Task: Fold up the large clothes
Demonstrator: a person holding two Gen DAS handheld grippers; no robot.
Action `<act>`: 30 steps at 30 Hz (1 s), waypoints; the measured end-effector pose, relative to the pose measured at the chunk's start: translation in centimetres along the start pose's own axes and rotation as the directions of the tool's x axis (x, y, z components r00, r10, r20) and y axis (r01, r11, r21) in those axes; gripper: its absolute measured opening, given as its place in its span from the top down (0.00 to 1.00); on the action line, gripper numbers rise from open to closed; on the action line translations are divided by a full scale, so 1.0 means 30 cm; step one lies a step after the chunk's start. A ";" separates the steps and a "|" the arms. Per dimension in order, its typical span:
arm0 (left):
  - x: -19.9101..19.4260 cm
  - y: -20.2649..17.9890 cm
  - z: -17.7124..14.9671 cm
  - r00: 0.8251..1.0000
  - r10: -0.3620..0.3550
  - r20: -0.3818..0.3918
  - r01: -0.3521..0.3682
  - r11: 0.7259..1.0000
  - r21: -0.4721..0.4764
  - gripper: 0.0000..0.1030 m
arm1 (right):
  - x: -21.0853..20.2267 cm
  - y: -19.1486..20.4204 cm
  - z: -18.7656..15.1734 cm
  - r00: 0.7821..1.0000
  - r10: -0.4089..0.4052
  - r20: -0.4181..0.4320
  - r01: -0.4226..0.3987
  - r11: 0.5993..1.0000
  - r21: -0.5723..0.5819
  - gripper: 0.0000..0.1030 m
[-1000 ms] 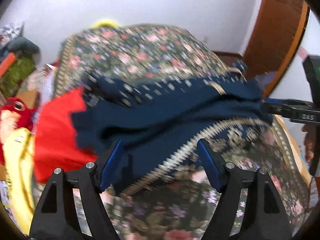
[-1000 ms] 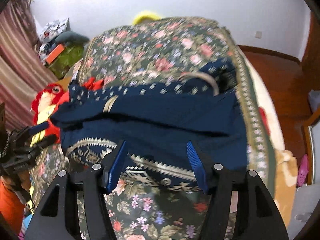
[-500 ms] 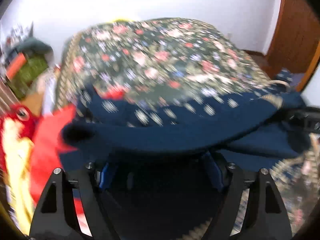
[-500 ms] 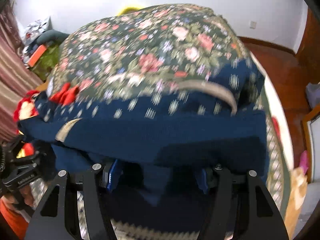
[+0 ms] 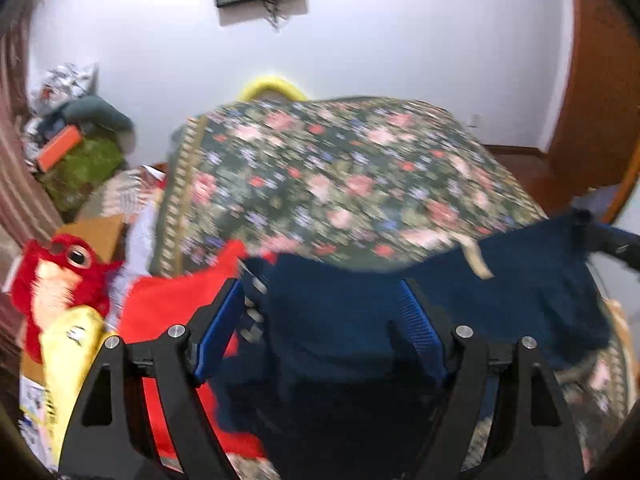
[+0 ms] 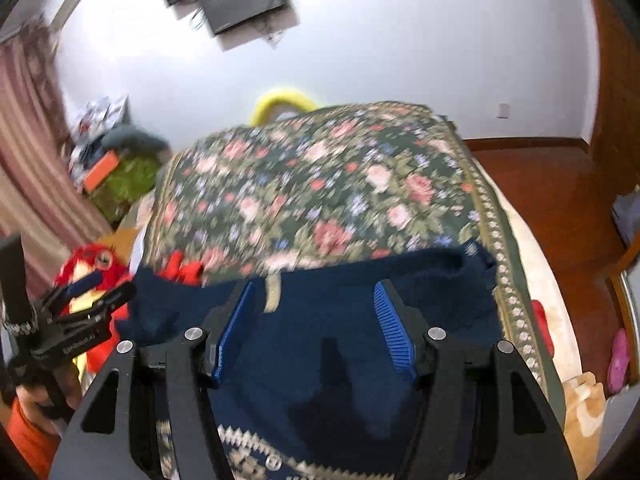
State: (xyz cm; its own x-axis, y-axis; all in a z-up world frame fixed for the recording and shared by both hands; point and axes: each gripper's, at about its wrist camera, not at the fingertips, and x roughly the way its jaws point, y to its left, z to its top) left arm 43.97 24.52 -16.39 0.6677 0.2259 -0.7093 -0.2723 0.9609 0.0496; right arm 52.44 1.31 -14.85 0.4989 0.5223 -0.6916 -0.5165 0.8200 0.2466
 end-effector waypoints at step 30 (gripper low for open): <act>-0.014 0.118 -0.572 0.971 -0.093 -0.221 0.060 0.986 -0.154 0.22 | -0.023 -0.301 -0.361 0.964 -0.191 -0.184 0.217 0.966 0.138 0.24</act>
State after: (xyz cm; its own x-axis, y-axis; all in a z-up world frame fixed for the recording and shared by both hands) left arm 30.84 25.07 -27.98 0.5209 0.0944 -0.8484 -0.3351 0.9367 -0.1015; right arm 49.24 -8.99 -23.96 0.4518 0.3043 -0.8386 -0.2942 0.9383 0.1819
